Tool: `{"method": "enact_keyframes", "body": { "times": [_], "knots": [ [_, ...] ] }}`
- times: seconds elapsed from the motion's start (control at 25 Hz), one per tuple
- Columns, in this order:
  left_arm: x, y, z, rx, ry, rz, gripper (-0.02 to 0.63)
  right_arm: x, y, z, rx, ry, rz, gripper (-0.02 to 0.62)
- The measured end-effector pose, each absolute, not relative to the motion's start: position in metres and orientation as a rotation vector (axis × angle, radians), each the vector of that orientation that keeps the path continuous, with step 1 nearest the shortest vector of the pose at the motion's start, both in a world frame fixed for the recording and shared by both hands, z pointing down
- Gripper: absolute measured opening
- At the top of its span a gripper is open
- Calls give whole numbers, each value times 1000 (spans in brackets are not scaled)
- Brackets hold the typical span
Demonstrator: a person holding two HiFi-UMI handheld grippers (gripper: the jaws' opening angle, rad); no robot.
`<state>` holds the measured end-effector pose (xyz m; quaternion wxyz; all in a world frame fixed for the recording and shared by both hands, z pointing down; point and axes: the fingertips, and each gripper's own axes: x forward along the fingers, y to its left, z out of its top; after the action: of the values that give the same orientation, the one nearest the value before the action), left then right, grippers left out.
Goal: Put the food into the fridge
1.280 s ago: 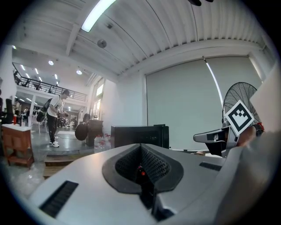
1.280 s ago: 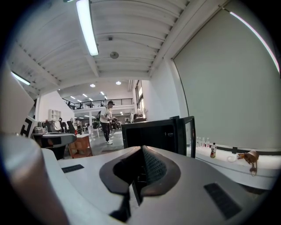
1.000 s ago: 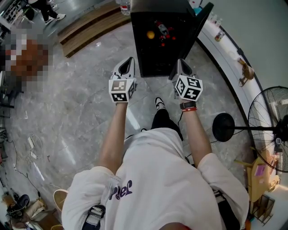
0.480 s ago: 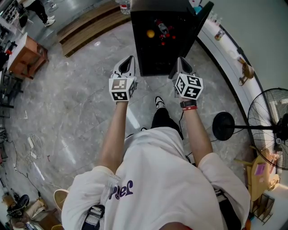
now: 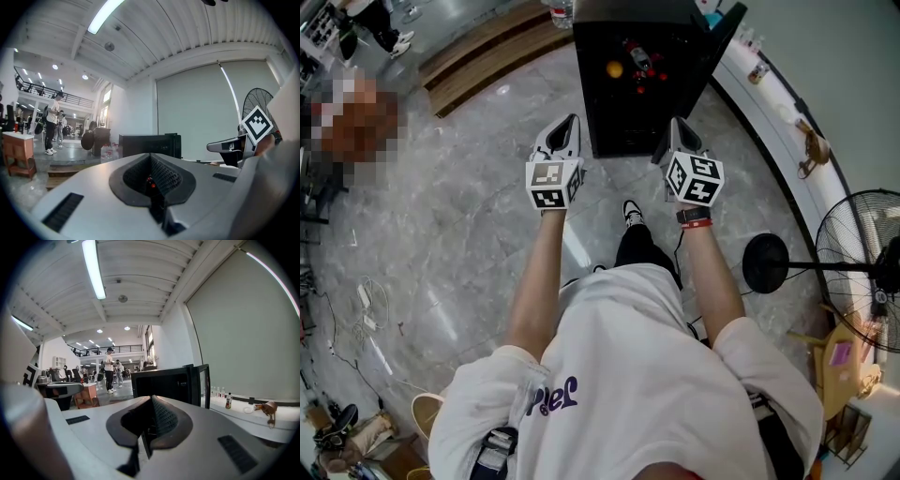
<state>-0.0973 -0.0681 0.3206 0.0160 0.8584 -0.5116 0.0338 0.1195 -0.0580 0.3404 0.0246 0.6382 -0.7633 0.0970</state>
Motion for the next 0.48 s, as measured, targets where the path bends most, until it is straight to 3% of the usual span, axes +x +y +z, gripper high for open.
{"method": "enact_keyframes", "body": {
  "times": [0.48],
  "knots": [
    [-93,-68,326,2662,-1577,117,18,125,-55,347,1971,-2349,324,14]
  ]
}}
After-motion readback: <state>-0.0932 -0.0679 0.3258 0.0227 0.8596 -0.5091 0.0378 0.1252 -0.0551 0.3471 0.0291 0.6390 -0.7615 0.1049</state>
